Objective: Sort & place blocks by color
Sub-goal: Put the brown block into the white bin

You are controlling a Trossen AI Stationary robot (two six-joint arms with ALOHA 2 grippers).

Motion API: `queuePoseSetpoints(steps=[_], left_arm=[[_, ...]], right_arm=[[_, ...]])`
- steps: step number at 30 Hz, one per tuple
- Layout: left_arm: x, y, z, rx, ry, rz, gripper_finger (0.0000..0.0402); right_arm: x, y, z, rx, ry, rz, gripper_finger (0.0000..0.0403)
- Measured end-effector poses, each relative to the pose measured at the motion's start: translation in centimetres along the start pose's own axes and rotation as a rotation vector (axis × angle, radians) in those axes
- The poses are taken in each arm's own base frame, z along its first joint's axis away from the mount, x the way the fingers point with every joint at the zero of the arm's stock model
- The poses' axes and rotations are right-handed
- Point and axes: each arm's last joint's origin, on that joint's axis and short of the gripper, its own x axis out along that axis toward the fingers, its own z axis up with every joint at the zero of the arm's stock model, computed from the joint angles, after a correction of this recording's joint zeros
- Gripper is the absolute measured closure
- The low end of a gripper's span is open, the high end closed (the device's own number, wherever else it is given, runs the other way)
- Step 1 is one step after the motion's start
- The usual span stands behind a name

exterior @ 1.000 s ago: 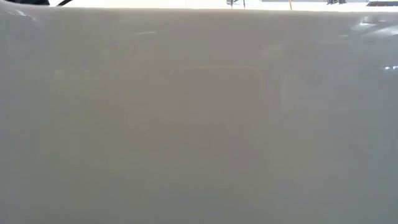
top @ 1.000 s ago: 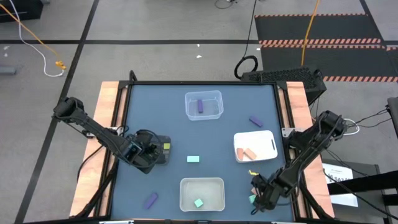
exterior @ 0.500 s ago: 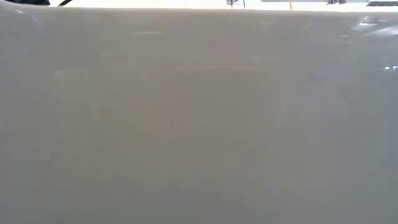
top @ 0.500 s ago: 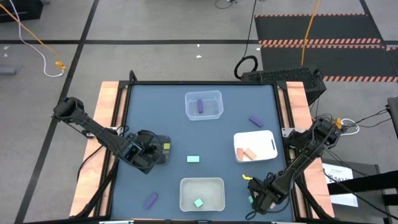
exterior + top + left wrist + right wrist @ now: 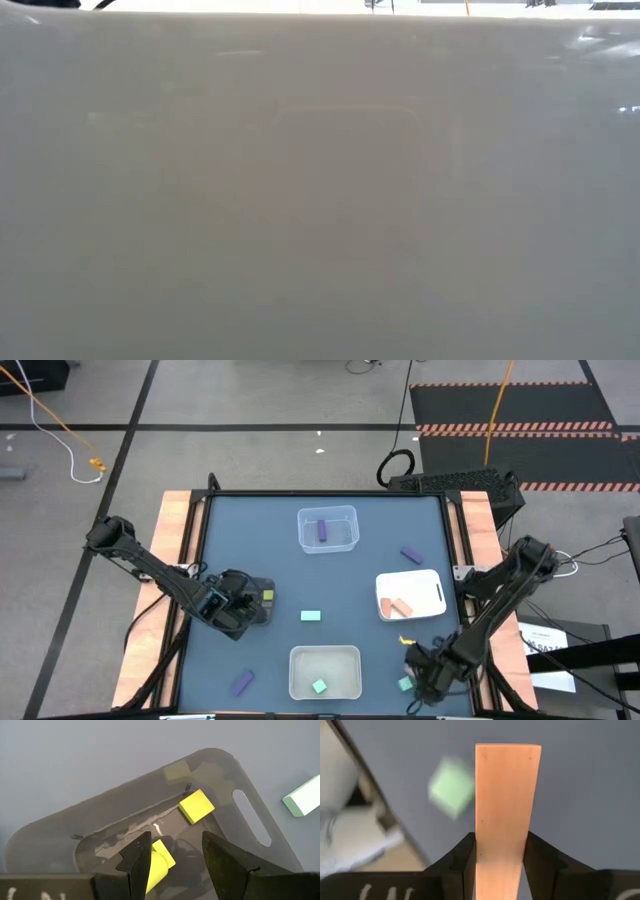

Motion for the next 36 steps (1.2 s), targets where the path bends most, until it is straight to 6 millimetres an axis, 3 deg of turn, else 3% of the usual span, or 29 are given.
queuePoseSetpoints(steps=[5,11,19,28,36], left_arm=[[0.0,0.0,0.0,-0.008,-0.009,-0.002,0.0224],[0.0,-0.3,0.2,-0.044,-0.028,-0.022,0.0224],[-0.1,-1.6,0.7,-0.053,-0.172,-0.143,0.0224],[-0.7,-3.4,1.4,-0.024,-0.359,-0.269,0.0224],[-2.5,-6.3,2.8,0.043,-0.55,-0.47,0.0224]], right_arm=[[-3.8,-0.4,0.9,-0.15,-0.463,0.054,0.0292],[-7.6,0.1,3.0,-0.427,-0.952,-0.001,0.0292],[-12.3,2.3,7.2,-0.767,-1.38,-0.116,0.0292],[-15.7,0.9,11.9,-0.815,-1.592,-0.193,0.0292],[-16.4,-3.2,16.7,-0.592,-1.536,-0.312,0.0292]])
